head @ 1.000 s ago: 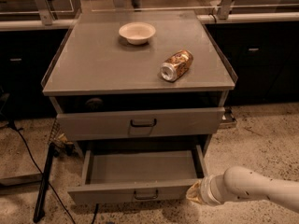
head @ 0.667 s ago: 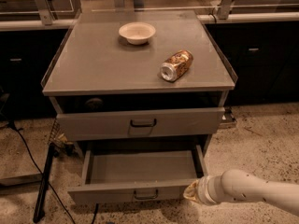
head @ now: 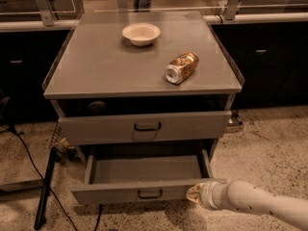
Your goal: Close middle drawer
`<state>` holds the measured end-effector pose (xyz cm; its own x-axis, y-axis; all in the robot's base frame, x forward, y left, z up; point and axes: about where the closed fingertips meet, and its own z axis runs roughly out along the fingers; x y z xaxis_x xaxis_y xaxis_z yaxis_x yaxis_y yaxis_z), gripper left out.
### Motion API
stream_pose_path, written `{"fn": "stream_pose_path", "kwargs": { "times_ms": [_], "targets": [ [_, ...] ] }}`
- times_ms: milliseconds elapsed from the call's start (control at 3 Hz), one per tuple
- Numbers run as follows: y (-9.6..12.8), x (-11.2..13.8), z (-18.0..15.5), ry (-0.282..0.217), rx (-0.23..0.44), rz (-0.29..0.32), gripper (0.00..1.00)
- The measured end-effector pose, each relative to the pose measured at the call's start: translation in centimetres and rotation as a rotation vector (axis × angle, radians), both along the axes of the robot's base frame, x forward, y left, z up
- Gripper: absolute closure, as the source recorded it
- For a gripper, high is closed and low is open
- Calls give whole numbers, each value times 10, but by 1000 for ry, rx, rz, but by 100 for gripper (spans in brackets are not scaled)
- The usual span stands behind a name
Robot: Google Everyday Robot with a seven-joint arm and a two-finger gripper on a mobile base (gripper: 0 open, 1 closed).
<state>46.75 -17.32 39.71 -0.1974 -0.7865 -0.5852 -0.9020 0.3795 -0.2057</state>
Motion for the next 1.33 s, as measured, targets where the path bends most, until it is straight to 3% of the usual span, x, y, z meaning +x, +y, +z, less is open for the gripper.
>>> {"fn": "stream_pose_path", "kwargs": {
  "times_ms": [667,1000,1333],
  "targets": [
    [7,35,-1,-133,54,-29,100],
    [21,93,-12,-207,70,-43,100],
    [20,93,-12,-207,70,-43,100]
  ]
}}
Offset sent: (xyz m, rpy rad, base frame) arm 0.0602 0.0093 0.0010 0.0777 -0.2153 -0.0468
